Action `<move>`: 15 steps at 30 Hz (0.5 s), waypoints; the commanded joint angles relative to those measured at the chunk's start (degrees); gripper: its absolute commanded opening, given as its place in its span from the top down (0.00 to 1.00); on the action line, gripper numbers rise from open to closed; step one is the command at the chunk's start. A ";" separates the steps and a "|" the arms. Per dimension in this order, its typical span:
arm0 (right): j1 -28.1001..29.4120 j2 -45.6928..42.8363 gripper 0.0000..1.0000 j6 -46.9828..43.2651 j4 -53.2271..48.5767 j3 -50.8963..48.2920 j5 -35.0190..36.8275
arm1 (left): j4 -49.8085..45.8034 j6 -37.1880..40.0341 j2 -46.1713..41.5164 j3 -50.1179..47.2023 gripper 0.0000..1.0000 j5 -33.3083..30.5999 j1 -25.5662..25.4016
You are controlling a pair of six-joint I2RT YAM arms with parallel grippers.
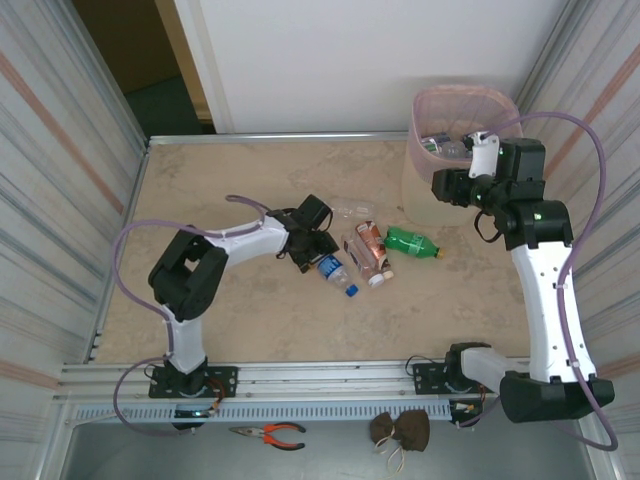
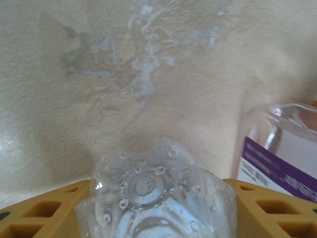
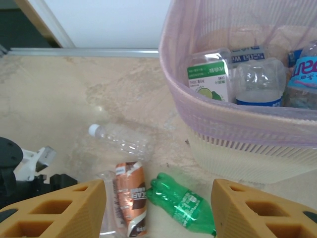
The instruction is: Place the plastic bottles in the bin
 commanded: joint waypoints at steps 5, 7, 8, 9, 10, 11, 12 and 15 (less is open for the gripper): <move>1.63 -5.41 0.43 5.22 5.61 -4.62 -8.75 | 12.46 14.24 -15.23 -5.24 0.43 -1.84 0.84; 2.00 -6.80 0.43 6.44 8.16 -6.33 -11.31 | 16.23 18.62 -18.81 -6.60 0.44 -1.47 0.82; 2.33 -6.82 0.43 7.08 9.54 -7.16 -12.51 | 17.95 21.14 -20.64 -7.11 0.44 -1.00 0.85; 2.63 -8.56 0.43 7.59 10.97 -7.99 -14.01 | 19.91 23.78 -22.42 -7.79 0.45 -0.31 0.87; 2.93 -9.20 0.43 8.11 12.34 -8.78 -15.04 | 21.47 25.81 -23.85 -8.23 0.44 0.35 0.84; 3.33 -9.85 0.43 8.96 13.99 -9.74 -16.17 | 23.35 28.31 -25.72 -8.87 0.43 1.28 0.90; 3.77 -10.34 0.42 9.61 15.58 -10.59 -17.45 | 25.33 30.53 -27.45 -9.62 0.43 2.49 0.98; 5.75 -11.24 0.42 10.94 19.36 -12.16 -21.03 | 31.37 36.28 -31.78 -11.65 0.42 7.43 1.41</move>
